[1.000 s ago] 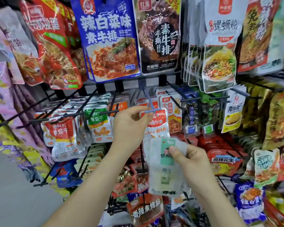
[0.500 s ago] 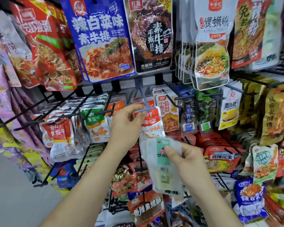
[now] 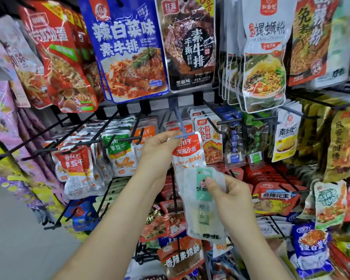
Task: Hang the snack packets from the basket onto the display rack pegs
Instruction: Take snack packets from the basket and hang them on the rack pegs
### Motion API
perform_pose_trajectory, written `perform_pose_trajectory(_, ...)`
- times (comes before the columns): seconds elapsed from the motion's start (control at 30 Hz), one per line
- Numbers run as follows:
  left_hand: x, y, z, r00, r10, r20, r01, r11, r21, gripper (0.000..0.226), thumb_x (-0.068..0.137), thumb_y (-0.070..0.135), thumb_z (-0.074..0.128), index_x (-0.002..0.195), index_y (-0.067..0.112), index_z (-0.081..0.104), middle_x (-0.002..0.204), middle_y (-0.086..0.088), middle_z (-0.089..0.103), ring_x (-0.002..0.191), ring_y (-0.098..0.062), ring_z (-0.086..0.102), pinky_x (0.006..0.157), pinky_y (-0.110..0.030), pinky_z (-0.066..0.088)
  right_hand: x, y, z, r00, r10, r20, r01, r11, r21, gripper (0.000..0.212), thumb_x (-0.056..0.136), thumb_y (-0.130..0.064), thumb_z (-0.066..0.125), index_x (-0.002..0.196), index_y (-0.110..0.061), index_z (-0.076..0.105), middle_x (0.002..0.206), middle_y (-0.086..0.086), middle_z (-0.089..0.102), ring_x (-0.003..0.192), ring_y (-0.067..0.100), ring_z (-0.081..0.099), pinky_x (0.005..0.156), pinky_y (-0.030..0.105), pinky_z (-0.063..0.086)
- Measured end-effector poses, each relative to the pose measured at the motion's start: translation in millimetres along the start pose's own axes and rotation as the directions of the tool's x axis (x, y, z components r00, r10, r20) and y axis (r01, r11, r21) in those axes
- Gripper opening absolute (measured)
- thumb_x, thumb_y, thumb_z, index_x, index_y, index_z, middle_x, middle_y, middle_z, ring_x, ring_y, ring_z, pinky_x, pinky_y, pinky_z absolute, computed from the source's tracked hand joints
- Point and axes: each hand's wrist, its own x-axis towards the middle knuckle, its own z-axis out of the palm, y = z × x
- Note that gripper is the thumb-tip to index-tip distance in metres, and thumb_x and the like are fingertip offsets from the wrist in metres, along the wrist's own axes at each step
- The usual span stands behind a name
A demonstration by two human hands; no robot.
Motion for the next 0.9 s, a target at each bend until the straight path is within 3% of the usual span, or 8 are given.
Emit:
perform_pose_trajectory(0.13, 2, -2, 4, 0.999, 0.015, -0.041, -0.014, 0.999, 0.031, 0.020, 0.094, 0.007, 0.057, 0.089, 0.019, 0.072, 0.096, -0.007, 0.074, 0.099, -0.025, 0.067, 0.094, -0.043, 0.052, 2, 4, 3, 1.000, 0.005, 0.005, -0.005, 1.000, 0.015, 0.028, 0.094, -0.013, 0.060, 0.077, -0.031, 0.073, 0.076, -0.006, 0.075, 0.068, 0.011, 0.069, 0.059, 0.025, 0.054)
perform_pose_trajectory(0.2, 1, -7, 5, 0.991, 0.115, -0.064, -0.109, 0.990, 0.089, 0.021, 0.095, 0.010, 0.057, 0.090, 0.026, 0.070, 0.099, -0.001, 0.071, 0.100, -0.019, 0.065, 0.087, -0.031, 0.054, 4, 6, 4, 1.000, 0.011, 0.014, -0.011, 1.000, 0.029, 0.025, 0.095, -0.014, 0.059, 0.082, -0.029, 0.073, 0.078, -0.007, 0.076, 0.071, 0.010, 0.070, 0.059, 0.023, 0.054)
perform_pose_trajectory(0.27, -7, -16, 4, 0.973, 0.226, -0.049, -0.217, 0.964, 0.153, 0.021, 0.095, 0.012, 0.058, 0.099, 0.033, 0.062, 0.097, 0.004, 0.068, 0.087, -0.007, 0.063, 0.072, -0.016, 0.050, 8, 9, 4, 1.000, 0.010, 0.022, -0.010, 0.999, 0.041, 0.023, 0.095, -0.013, 0.059, 0.085, -0.027, 0.074, 0.079, -0.007, 0.076, 0.073, 0.010, 0.071, 0.061, 0.023, 0.054)
perform_pose_trajectory(0.47, -16, -47, -7, 0.933, 0.348, 0.089, -0.352, 0.833, 0.426, 0.057, 0.090, 0.010, 0.064, 0.128, 0.044, 0.039, 0.099, 0.003, 0.068, 0.081, -0.020, 0.067, 0.078, -0.048, 0.056, 18, 14, -1, 0.997, 0.014, 0.071, -0.015, 1.000, 0.013, 0.021, 0.093, -0.011, 0.061, 0.088, -0.027, 0.074, 0.082, -0.003, 0.076, 0.075, 0.013, 0.071, 0.065, 0.026, 0.055)
perform_pose_trajectory(0.57, -2, -47, -11, 0.922, 0.373, 0.103, -0.369, 0.767, 0.525, 0.061, 0.094, 0.011, 0.059, 0.137, 0.046, 0.035, 0.102, -0.006, 0.065, 0.081, -0.008, 0.063, 0.082, -0.044, 0.056, 24, 13, -10, 0.998, 0.028, 0.059, -0.032, 0.997, 0.063, 0.019, 0.092, -0.010, 0.063, 0.088, -0.024, 0.075, 0.088, 0.000, 0.076, 0.080, 0.016, 0.071, 0.066, 0.026, 0.054)
perform_pose_trajectory(0.67, 7, -48, -13, 0.927, 0.359, 0.105, -0.339, 0.688, 0.642, 0.067, 0.095, 0.005, 0.054, 0.143, 0.045, 0.029, 0.085, -0.004, 0.055, 0.070, -0.003, 0.055, 0.076, -0.038, 0.054, 32, 5, -15, 0.990, 0.041, 0.137, -0.073, 0.968, 0.238, 0.021, 0.090, -0.007, 0.061, 0.089, -0.021, 0.076, 0.101, 0.004, 0.075, 0.086, 0.021, 0.072, 0.066, 0.028, 0.057)
perform_pose_trajectory(0.77, 11, -50, -16, 0.916, 0.380, 0.128, -0.346, 0.584, 0.734, 0.066, 0.092, 0.008, 0.058, 0.145, 0.039, 0.032, 0.092, -0.003, 0.056, 0.075, -0.018, 0.052, 0.069, -0.039, 0.050, 46, -1, -15, 0.974, 0.003, 0.225, -0.072, 0.952, 0.297, 0.020, 0.089, -0.004, 0.061, 0.088, -0.015, 0.077, 0.128, -0.008, 0.064, 0.097, 0.012, 0.070, 0.067, 0.022, 0.056)
perform_pose_trajectory(0.9, 11, -50, -18, 0.886, 0.445, 0.132, -0.280, 0.286, 0.917, 0.069, 0.086, 0.007, 0.061, 0.146, 0.027, 0.034, 0.122, -0.004, 0.041, 0.091, -0.022, 0.049, 0.066, -0.030, 0.041, 66, -2, -10, 0.952, -0.037, 0.305, -0.039, 0.970, 0.240, 0.023, 0.089, -0.003, 0.062, 0.080, -0.016, 0.078, 0.143, -0.014, 0.050, 0.110, -0.002, 0.063, 0.075, 0.019, 0.055)
